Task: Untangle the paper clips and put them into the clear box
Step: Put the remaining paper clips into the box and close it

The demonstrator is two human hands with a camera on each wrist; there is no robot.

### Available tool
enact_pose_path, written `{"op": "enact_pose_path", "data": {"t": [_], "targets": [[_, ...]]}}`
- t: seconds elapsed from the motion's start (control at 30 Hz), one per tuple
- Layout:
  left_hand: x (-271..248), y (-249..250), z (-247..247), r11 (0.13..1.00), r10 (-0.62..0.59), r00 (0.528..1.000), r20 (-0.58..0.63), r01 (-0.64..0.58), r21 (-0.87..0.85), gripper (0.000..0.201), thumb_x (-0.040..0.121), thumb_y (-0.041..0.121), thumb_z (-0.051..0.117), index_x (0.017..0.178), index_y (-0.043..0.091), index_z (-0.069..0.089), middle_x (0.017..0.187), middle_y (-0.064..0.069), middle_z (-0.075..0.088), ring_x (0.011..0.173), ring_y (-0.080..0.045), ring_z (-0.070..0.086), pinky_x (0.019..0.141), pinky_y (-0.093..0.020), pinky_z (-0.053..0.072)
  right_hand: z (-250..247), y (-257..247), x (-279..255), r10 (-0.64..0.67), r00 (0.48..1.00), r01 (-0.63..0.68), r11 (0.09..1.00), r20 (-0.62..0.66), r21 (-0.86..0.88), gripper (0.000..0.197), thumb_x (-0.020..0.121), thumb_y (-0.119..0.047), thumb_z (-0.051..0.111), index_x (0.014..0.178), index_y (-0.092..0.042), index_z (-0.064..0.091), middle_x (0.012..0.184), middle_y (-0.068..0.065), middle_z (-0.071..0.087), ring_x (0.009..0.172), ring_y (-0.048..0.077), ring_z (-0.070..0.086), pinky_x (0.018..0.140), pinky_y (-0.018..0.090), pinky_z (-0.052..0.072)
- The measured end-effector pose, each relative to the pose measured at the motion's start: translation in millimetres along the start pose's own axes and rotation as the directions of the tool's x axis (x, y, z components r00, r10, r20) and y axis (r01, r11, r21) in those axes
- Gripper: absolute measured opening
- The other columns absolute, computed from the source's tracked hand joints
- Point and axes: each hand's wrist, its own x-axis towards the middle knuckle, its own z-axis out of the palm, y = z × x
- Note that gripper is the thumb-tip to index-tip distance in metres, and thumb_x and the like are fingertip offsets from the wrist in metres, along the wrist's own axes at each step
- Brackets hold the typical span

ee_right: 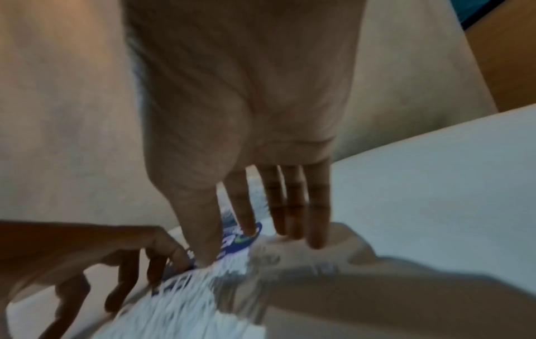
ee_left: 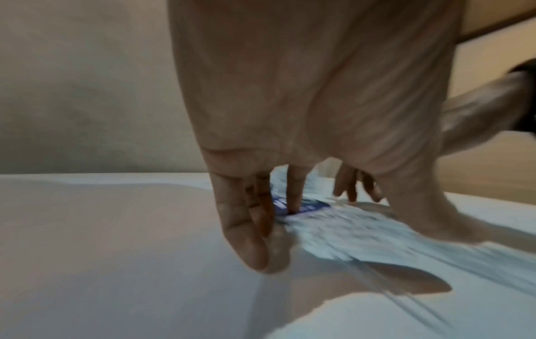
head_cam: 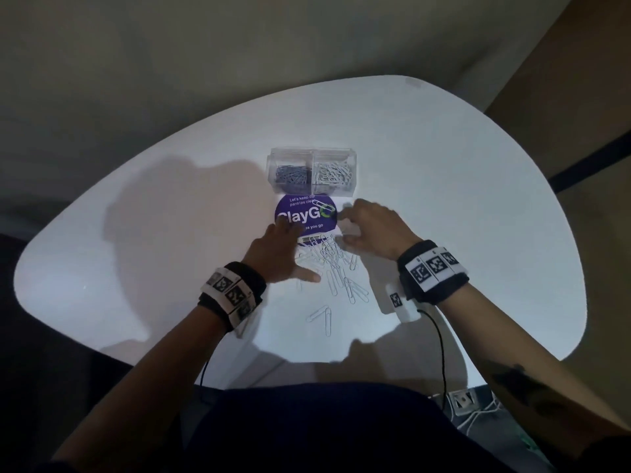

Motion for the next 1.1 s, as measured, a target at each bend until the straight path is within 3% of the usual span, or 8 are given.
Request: {"op": "enact_pose_path", "data": {"t": [0.1, 0.23, 0.37, 0.5, 0.73, 0.83, 0.97, 1.1], "targets": [[-11.8, 16.9, 22.4, 0.998, 0.041, 0.999, -0.022, -0.042, -0.038, 0.101, 0.054, 0.051, 0.086, 0.132, 0.015, 0.035, 0.130, -0.009, 0.034, 0.113, -0.030, 0.044, 0.077, -0.048, 0.052, 29.7, -1.6, -15.4, 0.081, 0.995, -0.087, 0.992, 0.066, 0.088, 0.051, 0.084, -0.028, 0.067, 0.130, -0.015, 0.051, 0.116, 0.007, 0.045, 0.090, 0.023, 0.051, 0.072, 0.033, 0.044], [-16.4, 28.3, 31.2, 0.958, 0.093, 0.988, -0.125, -0.123, -0.259, 0.062, 0.076, 0.027, 0.077, 0.128, 0.014, 0.047, 0.124, -0.004, 0.044, 0.115, -0.025, 0.050, 0.084, -0.039, 0.048, 45.8, -5.9, -27.7, -0.008, 1.000, 0.010, 0.964, -0.011, 0.267, 0.032, 0.080, -0.013, 0.069, 0.111, -0.014, 0.063, 0.094, -0.002, 0.053, 0.088, 0.021, 0.056, 0.078, 0.030, 0.044], [-31.4, 28.7, 26.8, 0.986, 0.098, 0.987, -0.128, -0.114, -0.125, 0.076, 0.069, 0.061, 0.073, 0.127, 0.022, 0.042, 0.122, 0.004, 0.045, 0.108, -0.016, 0.049, 0.081, -0.039, 0.048, 37.2, 2.7, -41.1, 0.111, 0.988, -0.084, 0.970, -0.109, 0.227, 0.050, 0.075, -0.044, 0.078, 0.119, -0.031, 0.058, 0.105, -0.011, 0.047, 0.090, 0.004, 0.045, 0.079, 0.030, 0.045], [-36.5, 32.3, 38.1, 0.985, 0.119, 0.993, 0.016, -0.120, 0.120, 0.098, 0.054, 0.063, 0.082, 0.126, 0.018, 0.035, 0.115, 0.000, 0.041, 0.092, -0.021, 0.052, 0.063, -0.035, 0.047, 38.6, 1.8, -46.5, 0.081, 0.979, -0.110, 0.983, 0.187, 0.149, 0.091, 0.058, -0.039, 0.089, 0.133, -0.031, 0.039, 0.118, -0.002, 0.034, 0.099, 0.017, 0.043, 0.079, 0.034, 0.046], [-6.9, 21.5, 17.1, 0.883, -0.032, 0.984, -0.177, -0.055, -0.467, 0.046, 0.074, 0.013, 0.078, 0.115, 0.012, 0.055, 0.104, -0.002, 0.056, 0.086, -0.022, 0.058, 0.076, -0.033, 0.048, 43.5, -4.4, -27.2, 0.155, 0.985, -0.111, 0.898, -0.072, 0.426, 0.045, 0.069, -0.019, 0.085, 0.107, -0.021, 0.061, 0.092, -0.001, 0.055, 0.084, 0.019, 0.058, 0.076, 0.034, 0.048], [12.6, 17.4, 2.2, 0.948, -0.028, 0.948, -0.318, -0.076, -0.309, 0.029, 0.084, 0.007, 0.062, 0.112, 0.012, 0.060, 0.109, -0.005, 0.061, 0.096, -0.025, 0.060, 0.078, -0.035, 0.049, 34.2, -1.5, -36.4, 0.188, 0.963, -0.121, 0.941, -0.192, 0.317, 0.030, 0.075, -0.039, 0.080, 0.090, -0.027, 0.057, 0.086, -0.008, 0.054, 0.078, 0.014, 0.055, 0.069, 0.031, 0.045], [35.2, 16.3, 0.9, 0.980, 0.191, 0.913, -0.359, -0.199, 0.014, 0.033, 0.089, 0.012, 0.058, 0.121, 0.009, 0.060, 0.129, -0.008, 0.057, 0.108, -0.033, 0.052, 0.076, -0.045, 0.053, 37.3, -18.5, -53.5, -0.036, 0.998, 0.034, 0.998, 0.043, 0.060, 0.055, 0.065, -0.066, 0.073, 0.079, -0.023, 0.042, 0.077, -0.010, 0.047, 0.067, 0.013, 0.049, 0.056, 0.031, 0.038], [41.4, 16.1, 5.4, 0.966, 0.260, 0.903, -0.342, -0.239, 0.102, 0.040, 0.084, 0.009, 0.059, 0.124, 0.007, 0.058, 0.131, -0.011, 0.057, 0.106, -0.037, 0.054, 0.075, -0.046, 0.052, 68.1, -31.0, -54.1, -0.053, 0.993, 0.065, 0.991, 0.103, -0.117, 0.066, 0.057, -0.072, 0.072, 0.088, -0.023, 0.039, 0.088, -0.009, 0.046, 0.074, 0.020, 0.053, 0.050, 0.027, 0.023]]}}
